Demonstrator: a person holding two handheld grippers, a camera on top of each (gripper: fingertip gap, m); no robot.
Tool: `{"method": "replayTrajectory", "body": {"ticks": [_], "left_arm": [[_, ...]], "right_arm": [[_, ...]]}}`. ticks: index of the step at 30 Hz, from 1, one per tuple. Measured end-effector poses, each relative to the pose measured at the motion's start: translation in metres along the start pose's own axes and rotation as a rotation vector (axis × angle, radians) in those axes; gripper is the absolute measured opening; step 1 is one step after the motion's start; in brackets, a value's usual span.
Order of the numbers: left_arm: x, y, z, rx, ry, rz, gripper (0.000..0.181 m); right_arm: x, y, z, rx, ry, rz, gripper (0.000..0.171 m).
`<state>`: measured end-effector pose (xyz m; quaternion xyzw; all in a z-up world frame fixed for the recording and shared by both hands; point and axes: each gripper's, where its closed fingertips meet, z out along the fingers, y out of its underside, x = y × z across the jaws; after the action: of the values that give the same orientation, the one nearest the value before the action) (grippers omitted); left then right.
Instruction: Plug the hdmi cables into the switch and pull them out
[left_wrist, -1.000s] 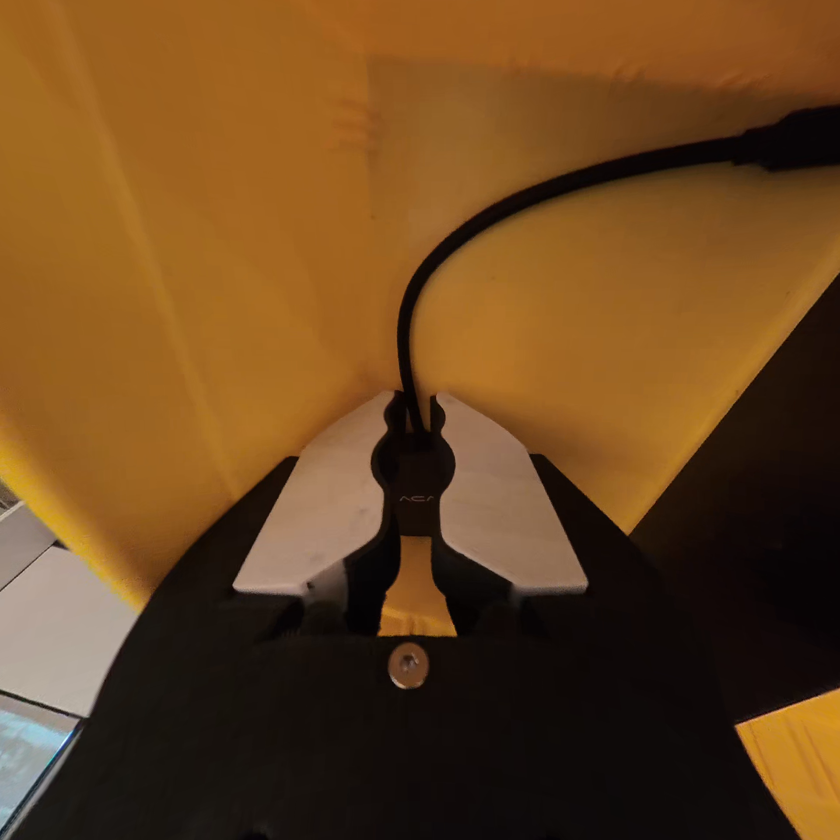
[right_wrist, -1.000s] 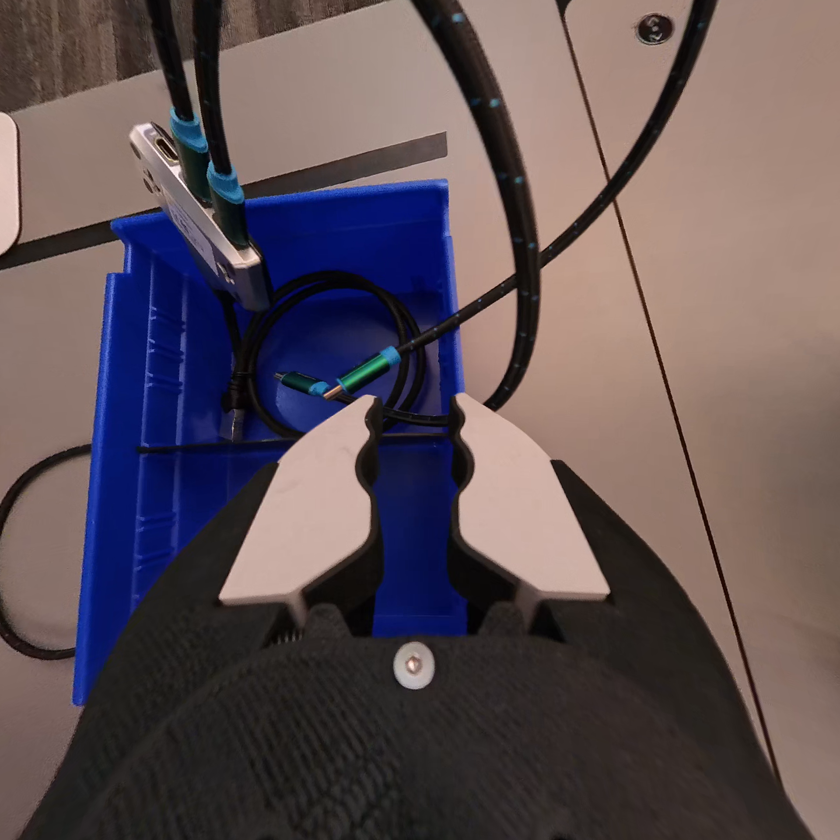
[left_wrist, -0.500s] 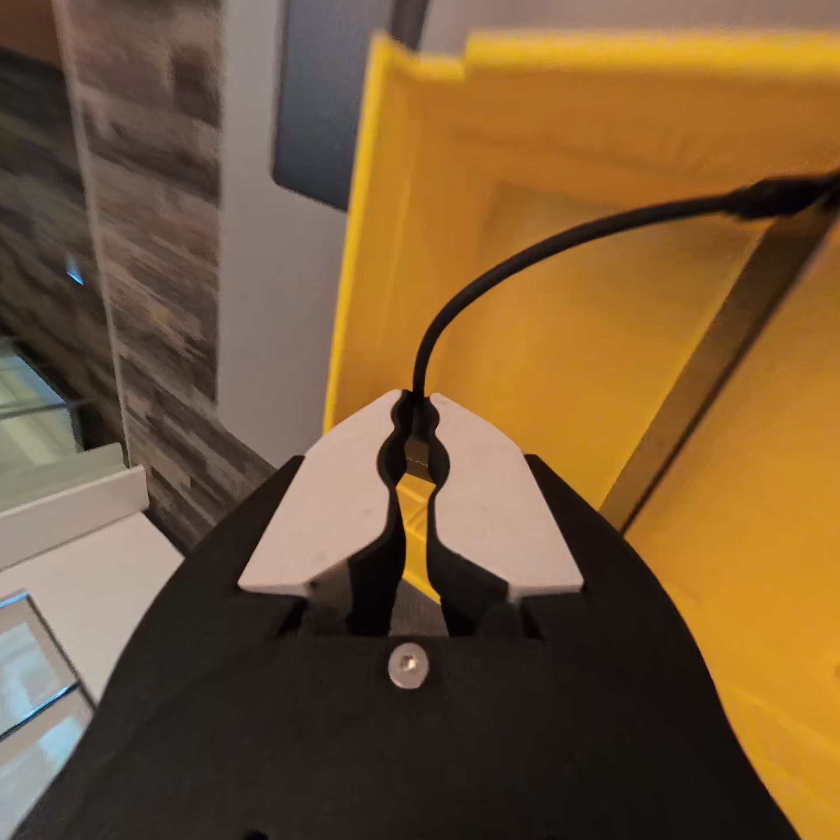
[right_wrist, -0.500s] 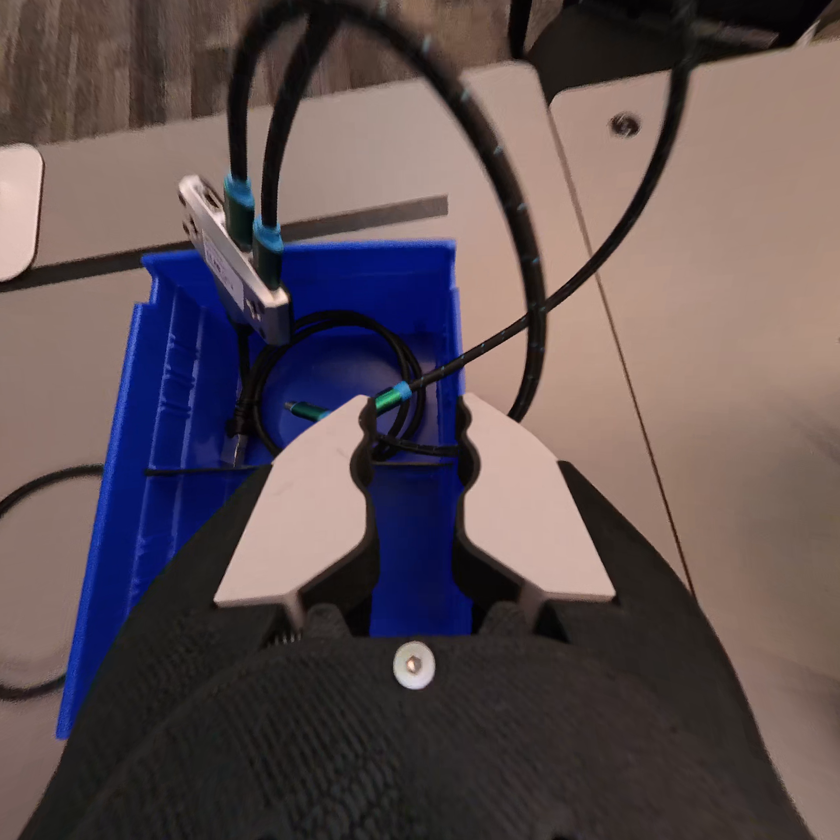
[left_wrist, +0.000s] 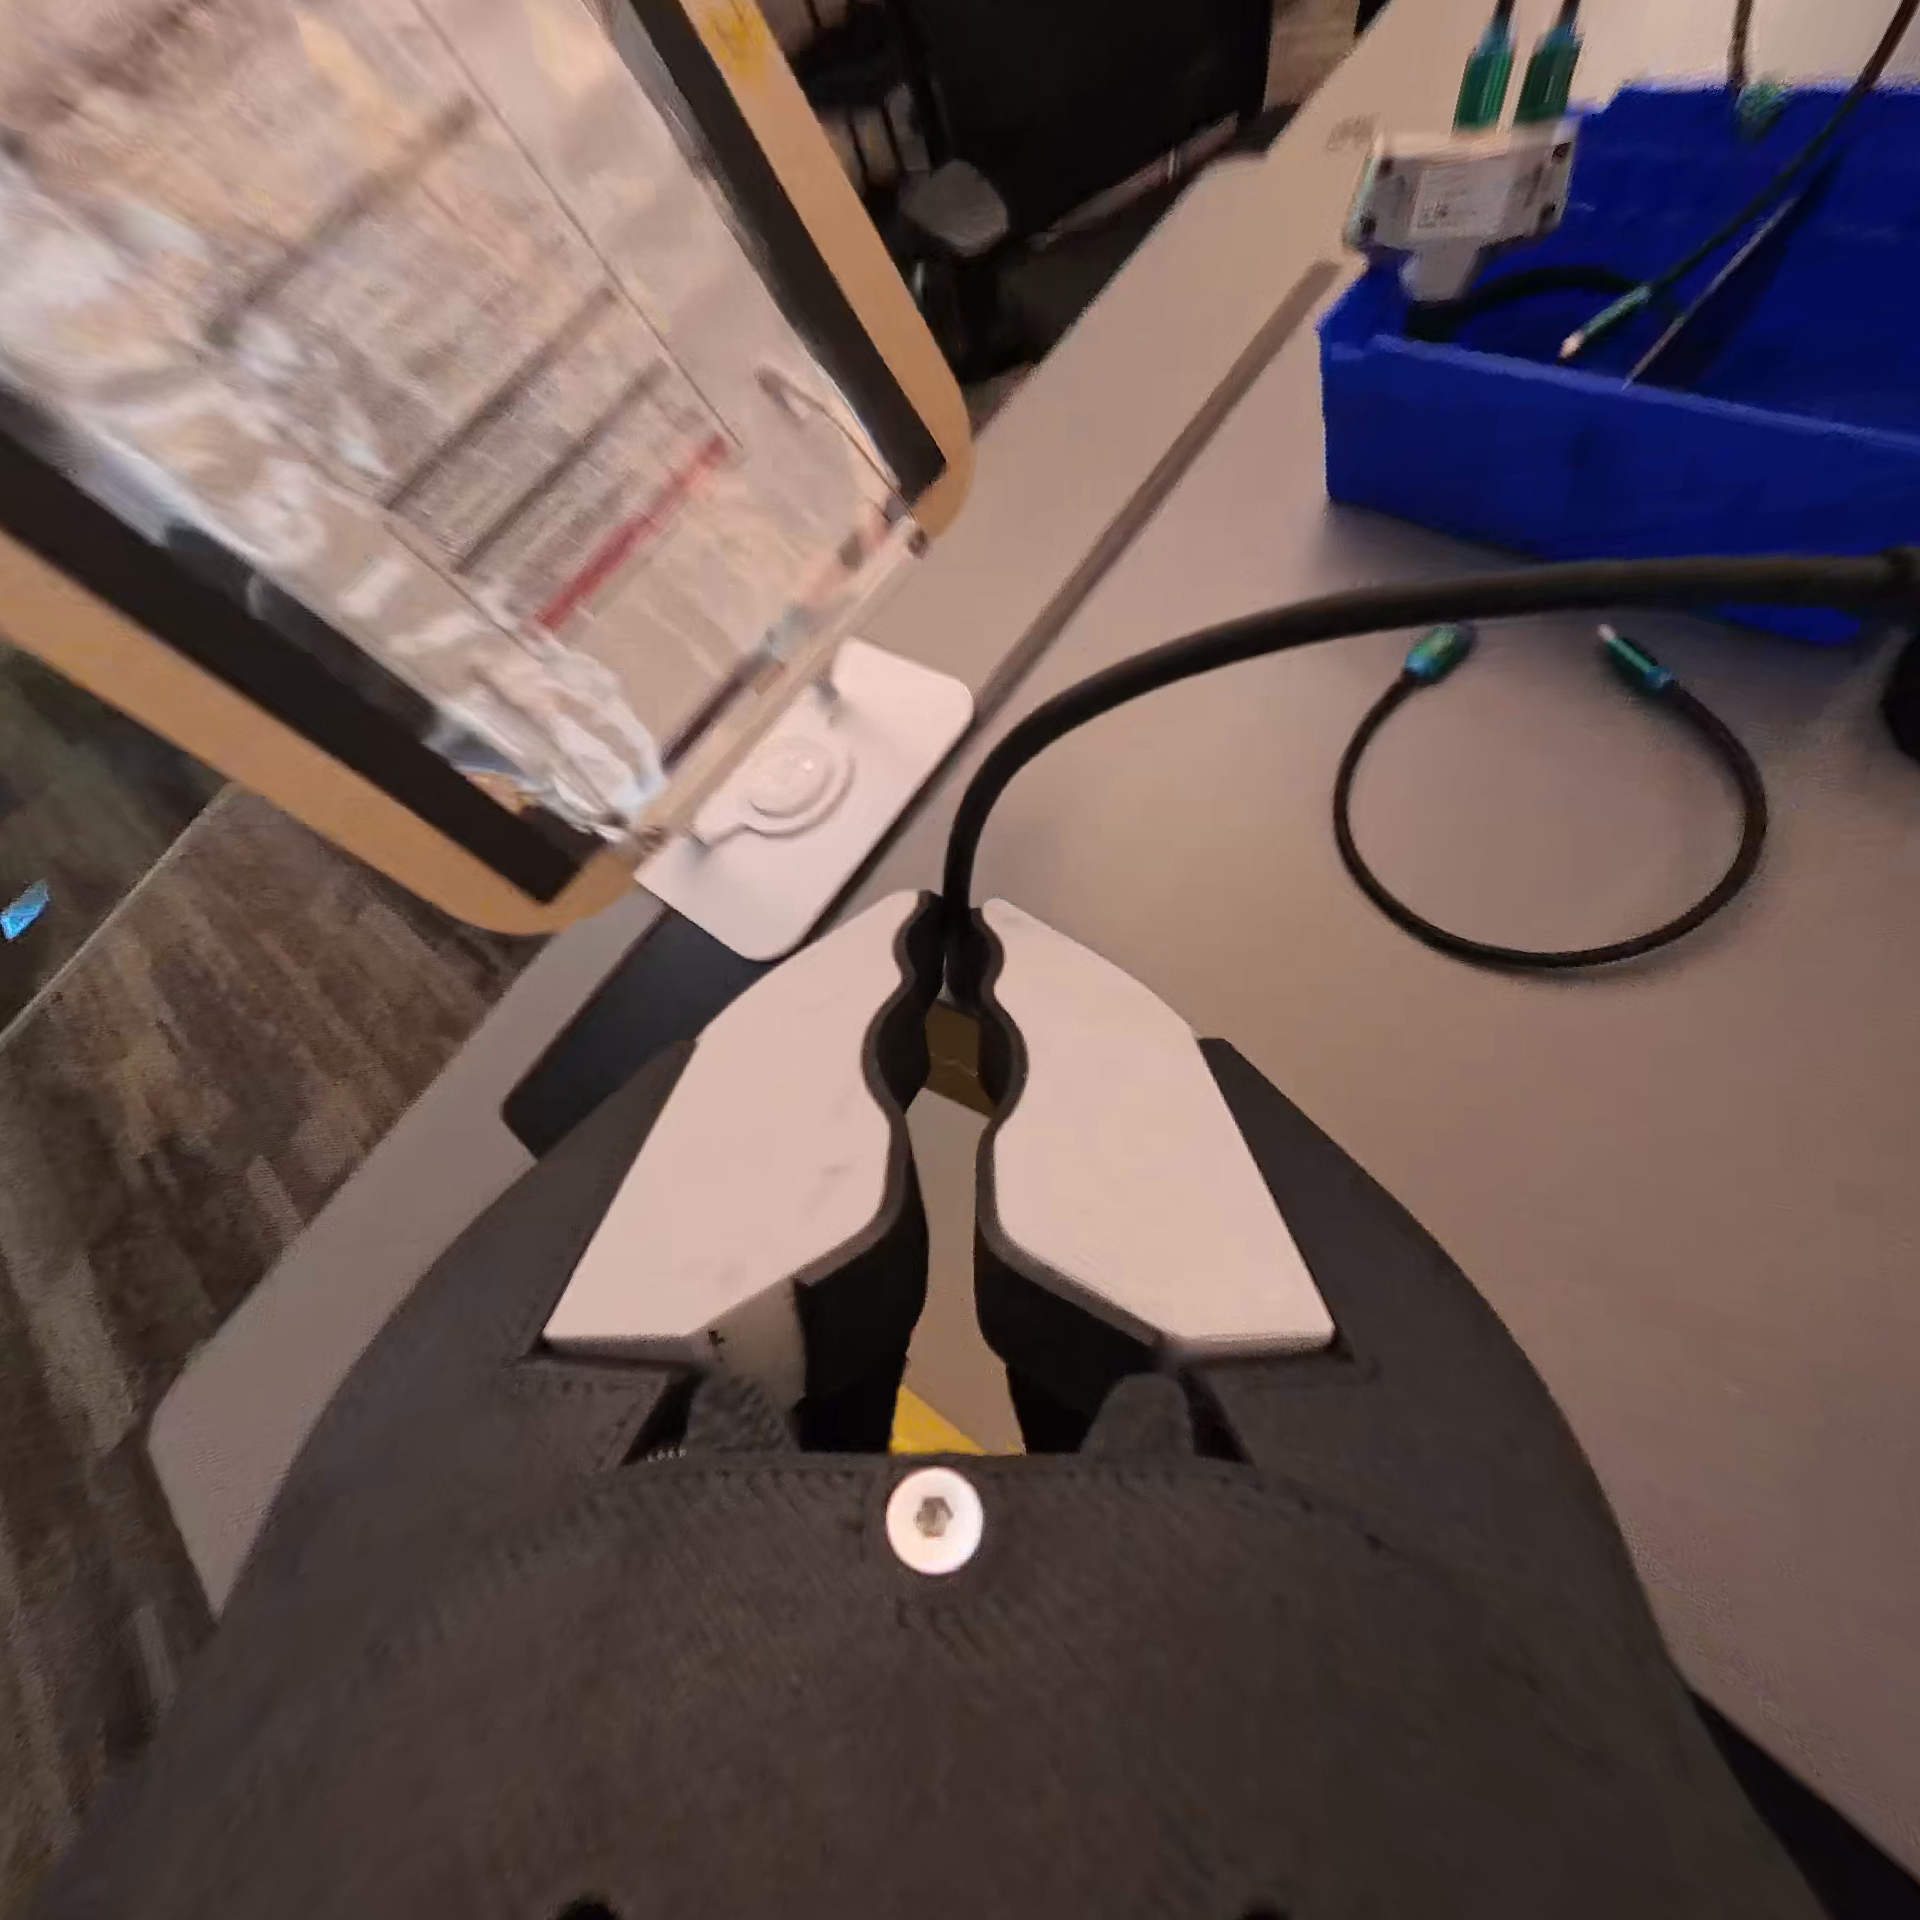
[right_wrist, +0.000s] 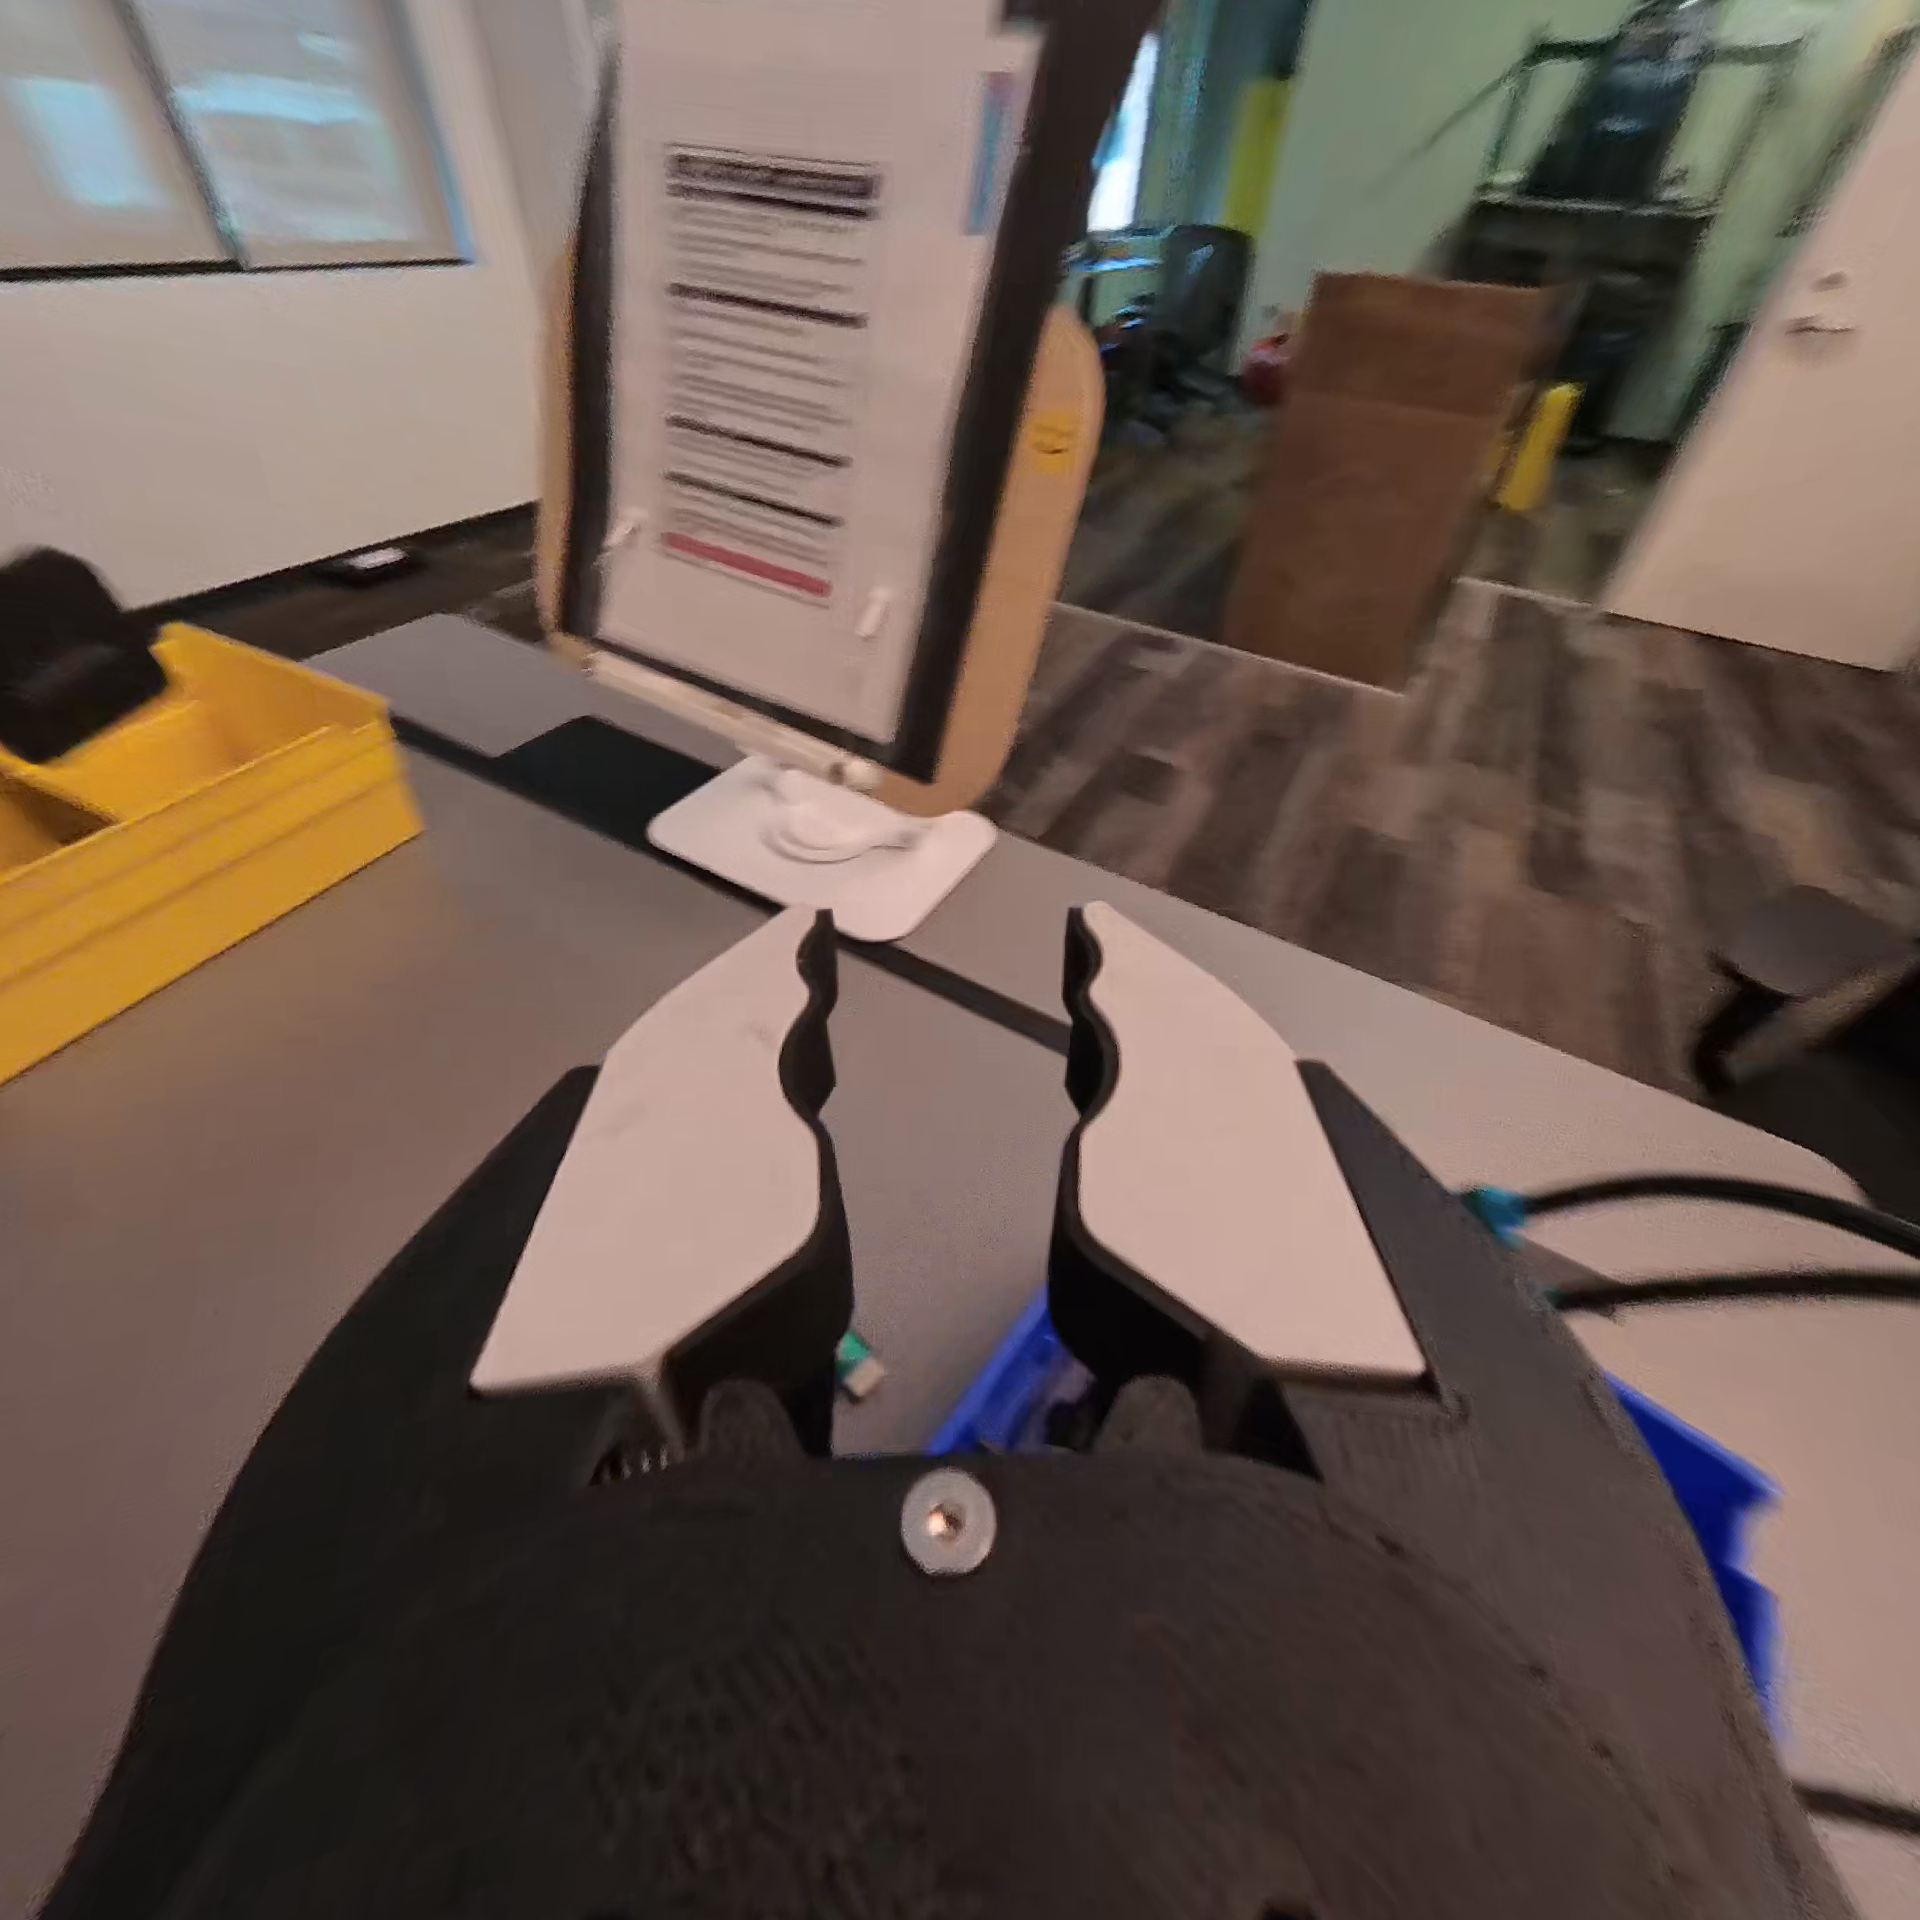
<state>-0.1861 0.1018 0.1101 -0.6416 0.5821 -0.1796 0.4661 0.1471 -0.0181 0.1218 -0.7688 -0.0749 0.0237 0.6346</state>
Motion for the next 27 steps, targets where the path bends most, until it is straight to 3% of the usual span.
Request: {"method": "replayTrajectory", "body": {"ticks": [3,8,15,21,27], "left_arm": [[0.040,0.021,0.045,-0.170,0.014,0.006,0.003],[0.095,0.084,0.117,-0.483,0.112,-0.074,0.003],[0.107,0.138,0.163,-0.721,0.098,-0.112,0.003],[0.106,0.122,0.180,-0.561,0.180,-0.251,0.003],[0.095,0.046,0.167,0.059,0.128,-0.314,0.003]], "right_arm": [[-0.030,0.015,0.022,-0.095,-0.100,-0.007,0.043],[-0.039,0.033,0.041,-0.156,-0.139,0.052,0.044],[-0.036,0.040,0.047,-0.204,-0.114,0.002,0.044],[-0.039,0.045,0.051,-0.230,-0.150,0.008,0.044],[-0.049,0.050,0.062,-0.247,-0.183,-0.001,0.043]]}}
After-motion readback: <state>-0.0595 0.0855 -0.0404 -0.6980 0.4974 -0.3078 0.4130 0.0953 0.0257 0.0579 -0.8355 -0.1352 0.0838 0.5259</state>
